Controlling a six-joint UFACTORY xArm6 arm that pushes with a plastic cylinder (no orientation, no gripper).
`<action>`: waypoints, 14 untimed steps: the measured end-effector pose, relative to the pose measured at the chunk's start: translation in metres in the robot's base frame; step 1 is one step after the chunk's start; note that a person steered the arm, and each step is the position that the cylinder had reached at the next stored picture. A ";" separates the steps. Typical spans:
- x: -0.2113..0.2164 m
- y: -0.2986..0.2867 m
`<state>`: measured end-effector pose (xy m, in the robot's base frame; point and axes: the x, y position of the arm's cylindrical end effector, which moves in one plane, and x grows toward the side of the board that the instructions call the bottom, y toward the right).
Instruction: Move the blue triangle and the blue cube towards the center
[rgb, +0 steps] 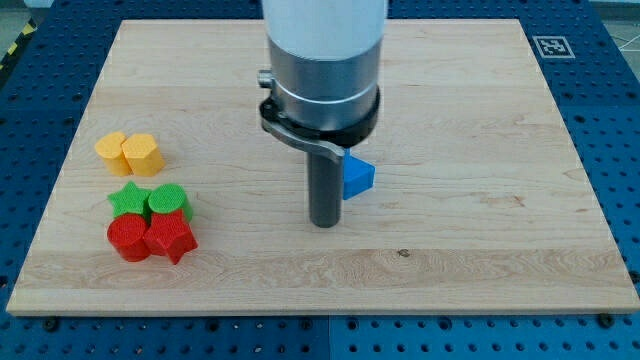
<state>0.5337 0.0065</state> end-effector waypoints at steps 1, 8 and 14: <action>0.000 0.009; -0.047 0.066; -0.081 0.059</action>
<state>0.4529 0.0653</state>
